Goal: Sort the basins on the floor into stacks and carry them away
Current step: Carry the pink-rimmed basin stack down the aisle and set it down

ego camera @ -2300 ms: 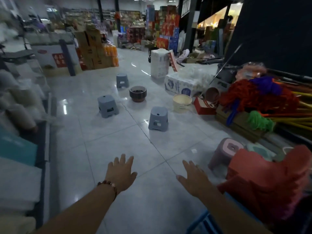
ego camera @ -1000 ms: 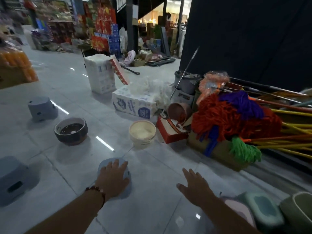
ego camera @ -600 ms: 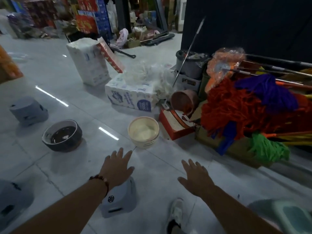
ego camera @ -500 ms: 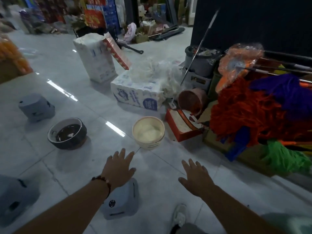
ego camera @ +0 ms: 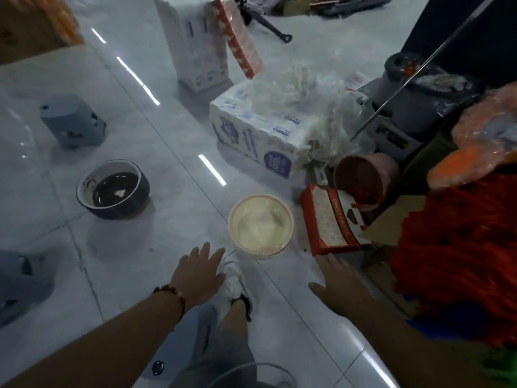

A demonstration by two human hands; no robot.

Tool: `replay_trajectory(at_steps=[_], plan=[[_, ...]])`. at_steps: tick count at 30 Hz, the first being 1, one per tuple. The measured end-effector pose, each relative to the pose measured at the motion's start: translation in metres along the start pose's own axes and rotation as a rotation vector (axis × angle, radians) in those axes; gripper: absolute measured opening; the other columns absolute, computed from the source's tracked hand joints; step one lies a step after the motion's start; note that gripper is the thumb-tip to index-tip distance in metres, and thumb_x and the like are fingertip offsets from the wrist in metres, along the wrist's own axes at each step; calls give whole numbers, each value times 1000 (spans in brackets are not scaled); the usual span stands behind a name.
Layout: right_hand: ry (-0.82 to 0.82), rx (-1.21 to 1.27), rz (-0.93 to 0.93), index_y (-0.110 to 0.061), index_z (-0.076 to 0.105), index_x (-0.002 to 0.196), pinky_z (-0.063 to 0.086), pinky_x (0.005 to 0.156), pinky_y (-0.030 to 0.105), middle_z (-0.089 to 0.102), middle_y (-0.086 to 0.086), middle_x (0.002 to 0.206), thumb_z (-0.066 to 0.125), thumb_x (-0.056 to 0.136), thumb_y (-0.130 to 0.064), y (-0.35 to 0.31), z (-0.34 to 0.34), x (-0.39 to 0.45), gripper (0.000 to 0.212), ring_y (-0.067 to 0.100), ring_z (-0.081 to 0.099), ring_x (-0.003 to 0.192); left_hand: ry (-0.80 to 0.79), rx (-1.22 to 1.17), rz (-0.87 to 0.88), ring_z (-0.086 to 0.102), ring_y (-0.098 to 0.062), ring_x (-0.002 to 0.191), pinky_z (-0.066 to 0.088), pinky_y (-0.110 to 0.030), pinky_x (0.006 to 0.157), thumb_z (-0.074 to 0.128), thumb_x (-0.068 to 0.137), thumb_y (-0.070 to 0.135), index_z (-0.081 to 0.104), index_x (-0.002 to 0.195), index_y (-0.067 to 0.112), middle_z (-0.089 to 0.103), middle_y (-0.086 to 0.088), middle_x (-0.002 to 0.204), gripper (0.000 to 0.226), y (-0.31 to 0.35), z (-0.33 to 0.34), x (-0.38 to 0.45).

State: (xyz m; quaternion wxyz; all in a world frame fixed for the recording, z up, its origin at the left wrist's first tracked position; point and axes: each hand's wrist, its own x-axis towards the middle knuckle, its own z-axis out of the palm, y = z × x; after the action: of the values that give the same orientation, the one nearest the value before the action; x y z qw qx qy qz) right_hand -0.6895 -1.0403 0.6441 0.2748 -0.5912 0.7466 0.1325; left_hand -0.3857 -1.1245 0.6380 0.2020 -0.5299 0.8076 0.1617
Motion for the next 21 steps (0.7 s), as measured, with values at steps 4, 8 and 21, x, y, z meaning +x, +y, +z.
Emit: replay_trajectory(at_steps=[4,8,21], plan=[[-67,-18,27,-25,9,155,15,120,46,13,7,162,41,94,-56,-4,-12,99,75,29,12,148,-77,22,42,17,-32,148,25,-48,116,37,99,49,11,156,26,8,-13,163,67,-21,4,109],[-148,10,44,-25,11,154,15,120,46,14,5,162,43,93,-57,-16,-22,189,76,27,13,149,-174,15,58,18,-34,147,24,-50,116,37,99,50,11,156,25,8,-14,163,68,-46,0,205],[-311,887,629,-17,17,154,34,108,40,28,4,156,69,84,-44,32,99,512,91,27,33,140,-406,-832,-405,37,-28,139,37,-39,106,66,88,47,11,156,19,28,-7,158,92,-92,156,532]])
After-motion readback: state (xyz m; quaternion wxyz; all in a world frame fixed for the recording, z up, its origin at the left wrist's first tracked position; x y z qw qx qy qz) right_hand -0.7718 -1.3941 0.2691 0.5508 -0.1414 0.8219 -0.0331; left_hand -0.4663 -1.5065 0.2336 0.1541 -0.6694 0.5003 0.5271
